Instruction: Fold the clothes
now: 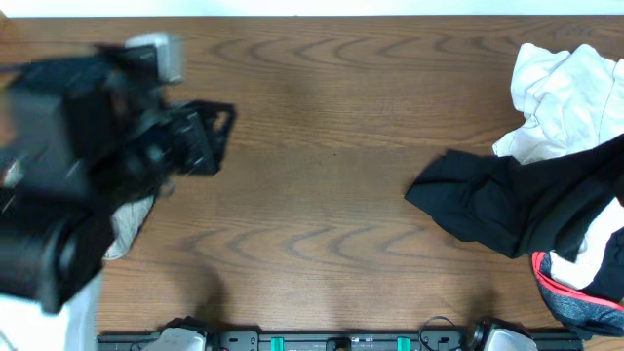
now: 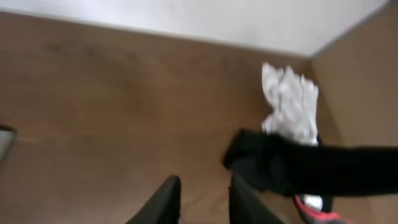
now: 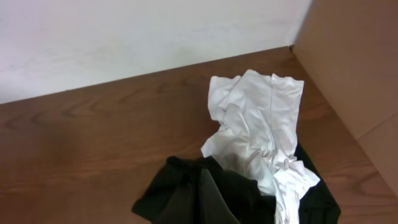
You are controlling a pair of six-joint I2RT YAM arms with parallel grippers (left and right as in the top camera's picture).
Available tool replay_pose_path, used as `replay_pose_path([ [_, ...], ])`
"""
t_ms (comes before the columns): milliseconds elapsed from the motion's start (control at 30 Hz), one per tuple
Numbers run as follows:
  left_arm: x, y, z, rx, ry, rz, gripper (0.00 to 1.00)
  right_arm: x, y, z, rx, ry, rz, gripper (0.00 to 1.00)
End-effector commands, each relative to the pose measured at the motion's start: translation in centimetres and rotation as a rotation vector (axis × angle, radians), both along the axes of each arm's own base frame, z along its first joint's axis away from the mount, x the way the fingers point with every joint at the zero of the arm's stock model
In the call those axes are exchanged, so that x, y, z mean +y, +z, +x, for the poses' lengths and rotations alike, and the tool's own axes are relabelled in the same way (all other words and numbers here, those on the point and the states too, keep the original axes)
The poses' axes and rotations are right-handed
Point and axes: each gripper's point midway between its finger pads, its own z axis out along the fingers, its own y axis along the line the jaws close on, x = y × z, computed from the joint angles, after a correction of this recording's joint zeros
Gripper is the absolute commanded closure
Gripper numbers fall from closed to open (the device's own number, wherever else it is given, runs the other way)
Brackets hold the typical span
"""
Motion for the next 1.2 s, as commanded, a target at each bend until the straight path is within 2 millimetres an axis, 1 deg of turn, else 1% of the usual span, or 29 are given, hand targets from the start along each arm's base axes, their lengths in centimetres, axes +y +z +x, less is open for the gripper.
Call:
replay_pose_path([
  [0, -2.8, -2.1, 0.9, 0.075, -0.120, 0.014, 0.71, -0.2, 0.5, -0.2, -0.019, -0.020, 0.002, 0.99],
  [100, -5.6, -5.2, 2.3, 0.171, -0.188, 0.044, 0.68, -0.3, 0.4, -0.1, -0.015, -0.020, 0.003, 0.99],
  [333, -10.4, -10.8, 4.6, 0.316, -0.282, 0.100, 0.66, -0.4, 0.2, 0.3, -0.004, -0.020, 0.006, 0.99],
  [400, -11.9, -12.0, 5.0, 0.336, -0.322, 0.092, 0.67, -0.5, 0.2, 0.4, -0.001, -0.018, 0.002, 0.99],
  [433, -13.2, -12.5, 5.1, 0.343, -0.362, 0.069, 0.67, -0.5, 0.2, 0.4, -0.001, -0.018, 0.000, 0.99],
  [500, -15.8, -13.3, 4.9, 0.352, -0.462, 0.004, 0.66, -0.7, 0.2, 0.4, -0.004, -0.030, -0.005, 0.99],
  [600, -18.7, -14.8, 4.4, 0.371, -0.557, -0.059, 0.66, -1.0, 0.1, 0.4, 0.002, -0.059, 0.008, 0.99],
  [667, -20.5, -16.0, 3.6, 0.381, -0.621, -0.090, 0.67, -1.1, 0.0, 0.5, 0.007, -0.059, 0.009, 0.99],
  [800, -23.3, -18.4, 1.7, 0.394, -0.713, -0.116, 0.66, -1.1, -0.1, 0.7, 0.011, -0.059, 0.011, 0.99],
  [867, -24.3, -19.4, 0.9, 0.412, -0.729, -0.139, 0.66, -1.2, -0.3, 0.9, 0.018, -0.059, 0.013, 0.99],
  [1033, -27.5, -20.7, -0.2, 0.410, -0.795, -0.251, 0.51, -1.2, -0.8, 1.1, 0.043, -0.058, 0.026, 0.99],
  [1100, -28.7, -21.6, -0.5, 0.421, -0.803, -0.290, 0.47, -1.2, -0.9, 1.2, 0.047, -0.058, 0.027, 0.99],
  [1167, -30.0, -22.9, -1.0, 0.452, -0.818, -0.308, 0.44, -1.2, -0.9, 1.2, 0.046, -0.058, 0.027, 0.99],
])
